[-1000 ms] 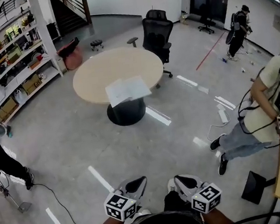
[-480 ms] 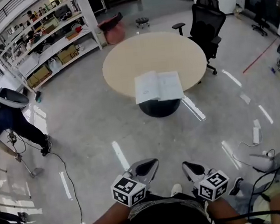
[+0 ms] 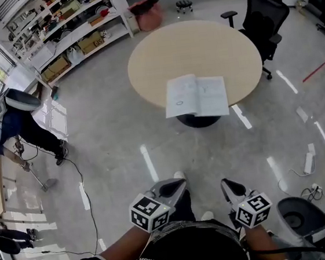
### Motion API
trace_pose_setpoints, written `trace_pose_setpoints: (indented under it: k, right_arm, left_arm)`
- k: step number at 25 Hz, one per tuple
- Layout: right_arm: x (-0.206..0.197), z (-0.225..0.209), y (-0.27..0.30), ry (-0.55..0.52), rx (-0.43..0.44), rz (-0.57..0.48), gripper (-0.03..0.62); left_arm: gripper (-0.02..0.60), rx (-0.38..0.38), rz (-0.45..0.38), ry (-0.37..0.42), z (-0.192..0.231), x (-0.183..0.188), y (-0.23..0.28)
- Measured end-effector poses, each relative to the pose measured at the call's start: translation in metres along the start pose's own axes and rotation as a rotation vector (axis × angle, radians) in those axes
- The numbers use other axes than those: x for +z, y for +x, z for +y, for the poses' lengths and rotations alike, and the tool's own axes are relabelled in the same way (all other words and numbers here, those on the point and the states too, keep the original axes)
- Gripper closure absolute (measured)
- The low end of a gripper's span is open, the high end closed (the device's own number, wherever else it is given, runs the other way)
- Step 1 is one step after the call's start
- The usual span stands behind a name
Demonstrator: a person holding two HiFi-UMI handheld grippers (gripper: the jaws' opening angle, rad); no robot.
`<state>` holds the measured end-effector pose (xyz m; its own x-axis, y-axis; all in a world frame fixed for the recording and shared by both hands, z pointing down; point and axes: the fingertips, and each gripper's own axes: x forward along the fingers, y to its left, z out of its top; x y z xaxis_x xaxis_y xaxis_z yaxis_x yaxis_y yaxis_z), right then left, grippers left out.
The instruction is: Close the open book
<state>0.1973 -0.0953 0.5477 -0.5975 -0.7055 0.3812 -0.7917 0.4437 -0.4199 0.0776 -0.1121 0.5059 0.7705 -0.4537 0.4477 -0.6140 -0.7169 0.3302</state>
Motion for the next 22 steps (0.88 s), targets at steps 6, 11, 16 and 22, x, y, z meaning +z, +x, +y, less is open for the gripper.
trace_pose_setpoints:
  k: [6, 11, 16, 22]
  right_arm:
    - [0.026, -0.031, 0.053, 0.026, -0.062, 0.029, 0.586]
    - [0.080, -0.066, 0.092, 0.013, -0.125, 0.048, 0.586]
    - [0.124, -0.106, 0.142, 0.014, -0.221, 0.052, 0.586]
    - [0.139, -0.109, 0.187, -0.002, -0.191, 0.096, 0.586]
  left_arm:
    - [0.574, -0.083, -0.006, -0.020, 0.067, 0.041, 0.063]
    - [0.574, -0.144, -0.049, -0.052, 0.125, 0.107, 0.107]
    - [0.555, -0.156, -0.032, -0.079, 0.209, 0.130, 0.136]
    - [0.450, -0.064, 0.039, -0.260, 0.297, 0.094, 0.159]
